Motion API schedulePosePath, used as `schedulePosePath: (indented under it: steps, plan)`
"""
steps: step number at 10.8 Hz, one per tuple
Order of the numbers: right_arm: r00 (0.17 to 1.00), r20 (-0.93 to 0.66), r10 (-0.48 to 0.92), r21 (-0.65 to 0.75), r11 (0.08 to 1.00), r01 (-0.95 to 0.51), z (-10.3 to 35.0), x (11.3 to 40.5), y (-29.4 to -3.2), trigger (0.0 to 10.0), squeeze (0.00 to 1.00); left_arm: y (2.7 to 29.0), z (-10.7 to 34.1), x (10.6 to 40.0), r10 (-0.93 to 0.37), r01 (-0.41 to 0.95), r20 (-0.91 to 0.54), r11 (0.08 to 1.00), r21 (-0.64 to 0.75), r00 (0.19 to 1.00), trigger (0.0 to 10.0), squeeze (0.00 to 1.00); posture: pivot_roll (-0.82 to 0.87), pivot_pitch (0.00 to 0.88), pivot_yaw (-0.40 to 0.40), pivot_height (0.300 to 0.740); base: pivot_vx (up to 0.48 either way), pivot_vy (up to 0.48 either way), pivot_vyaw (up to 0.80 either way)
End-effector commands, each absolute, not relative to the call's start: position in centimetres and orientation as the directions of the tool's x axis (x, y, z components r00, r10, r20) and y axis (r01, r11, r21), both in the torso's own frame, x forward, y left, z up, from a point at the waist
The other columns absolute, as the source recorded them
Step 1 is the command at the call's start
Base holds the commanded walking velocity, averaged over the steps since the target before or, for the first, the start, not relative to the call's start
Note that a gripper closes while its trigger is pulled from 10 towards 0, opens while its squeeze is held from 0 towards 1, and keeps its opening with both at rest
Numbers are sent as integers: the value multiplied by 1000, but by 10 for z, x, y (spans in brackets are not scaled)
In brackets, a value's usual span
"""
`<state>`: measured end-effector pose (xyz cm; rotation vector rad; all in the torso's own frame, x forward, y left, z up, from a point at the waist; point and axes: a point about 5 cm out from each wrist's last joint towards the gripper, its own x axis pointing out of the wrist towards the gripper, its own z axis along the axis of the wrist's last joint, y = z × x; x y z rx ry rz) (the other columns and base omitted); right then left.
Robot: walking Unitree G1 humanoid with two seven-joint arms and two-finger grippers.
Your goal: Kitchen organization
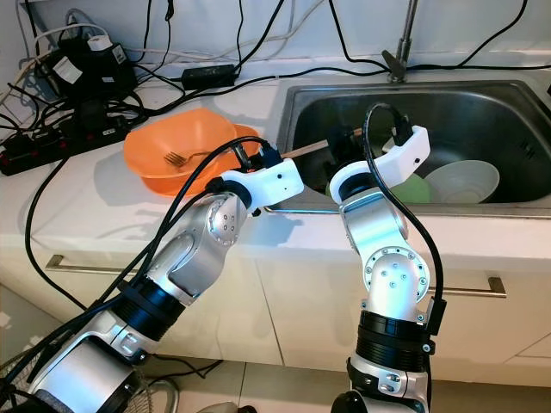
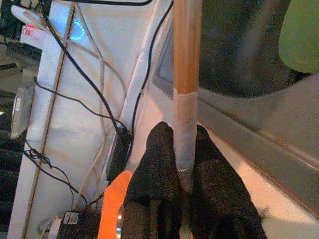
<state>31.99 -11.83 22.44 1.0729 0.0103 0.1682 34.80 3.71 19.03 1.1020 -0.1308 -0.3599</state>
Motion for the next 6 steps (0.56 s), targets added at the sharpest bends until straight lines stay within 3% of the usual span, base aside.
schedulePosePath:
  steps: [1, 2, 6]
  plan:
    - [980, 88, 177, 891, 426, -157, 226, 318, -108, 0, 0, 39, 189, 350, -351, 235, -96, 380, 894, 932, 10000, 0, -1, 0, 104, 740, 0, 0, 0]
    - [980, 87, 177, 890, 428, -156, 225, 318, -108, 0, 0, 39, 189, 349, -355, 239, -99, 374, 896, 929, 10000, 1000, -1, 0, 102, 740, 0, 0, 0]
    - [984, 73, 164, 894, 425, -138, 223, 319, -109, 0, 0, 40, 188, 348, -356, 243, -103, 376, 894, 929, 10000, 1000, 6, 0, 98, 740, 0, 0, 0]
